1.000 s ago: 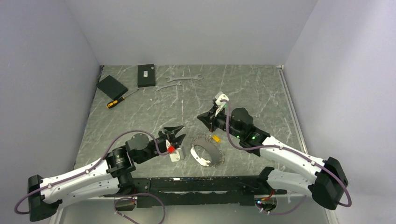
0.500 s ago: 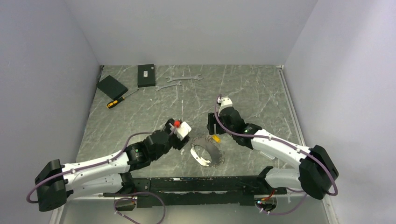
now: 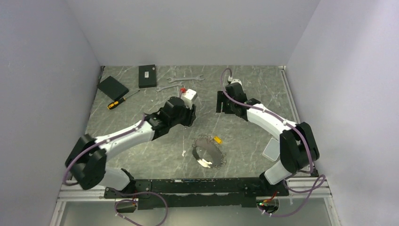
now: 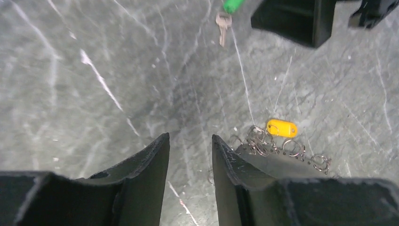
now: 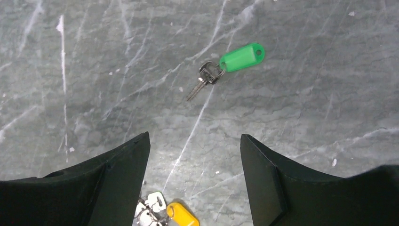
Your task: Put the keys on the keyring
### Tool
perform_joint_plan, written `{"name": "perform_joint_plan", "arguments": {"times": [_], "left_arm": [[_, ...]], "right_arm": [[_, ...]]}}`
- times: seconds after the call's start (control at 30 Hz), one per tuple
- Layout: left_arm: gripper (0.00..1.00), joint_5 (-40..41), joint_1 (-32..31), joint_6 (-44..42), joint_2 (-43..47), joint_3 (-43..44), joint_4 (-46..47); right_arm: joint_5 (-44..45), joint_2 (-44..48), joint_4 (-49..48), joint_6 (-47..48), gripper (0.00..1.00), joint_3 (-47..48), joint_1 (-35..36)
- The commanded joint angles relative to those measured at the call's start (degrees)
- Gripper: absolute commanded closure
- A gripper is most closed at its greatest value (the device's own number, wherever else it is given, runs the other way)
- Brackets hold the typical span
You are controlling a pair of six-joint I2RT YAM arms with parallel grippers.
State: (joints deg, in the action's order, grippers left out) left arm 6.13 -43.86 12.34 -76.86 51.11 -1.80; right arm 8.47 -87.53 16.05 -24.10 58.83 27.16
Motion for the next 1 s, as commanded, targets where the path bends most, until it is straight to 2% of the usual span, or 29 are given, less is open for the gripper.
{"name": "perform_joint_plan", "arguments": {"times": [0.0, 0.13, 0.3, 0.5, 0.67, 0.77, 0.97], "left_arm": [[0.57, -6.90, -0.02, 5.46, -6.92, 3.13, -1.54], [0.55, -11.78, -0.04, 0.53, -9.64, 3.65, -0.11], [0.59, -13.89, 0.09, -4.54, -14.13, 5.98, -2.99], [0.58, -21.38, 0.14, -5.62, -18.96, 9.49, -6.02], [0.65, -22.58, 0.06, -6.23, -21.21, 11.60, -8.76], [0.63, -23.46, -0.12, -5.88, -21.34, 11.95, -11.02], [0.61, -25.21, -0.65, -4.87, -21.21, 10.43, -9.72]], "right_arm": [[-2.18, -4.28, 1.09, -0.85, 0.26, 4.00, -3.54], [-4.71, -9.81, 1.92, -0.10, 0.27, 9.00, -6.44], [-7.69, -15.60, 2.14, -1.69, 0.29, 12.36, -7.41], [-6.73, -19.17, 3.06, -1.64, 0.29, 14.53, -7.43], [-5.94, -19.02, 3.15, -1.01, 0.29, 14.00, -7.52], [-5.70, -18.99, 3.28, -0.88, 0.29, 13.82, -7.47], [-6.72, -19.65, 2.58, -1.25, 0.29, 13.75, -7.56]]}}
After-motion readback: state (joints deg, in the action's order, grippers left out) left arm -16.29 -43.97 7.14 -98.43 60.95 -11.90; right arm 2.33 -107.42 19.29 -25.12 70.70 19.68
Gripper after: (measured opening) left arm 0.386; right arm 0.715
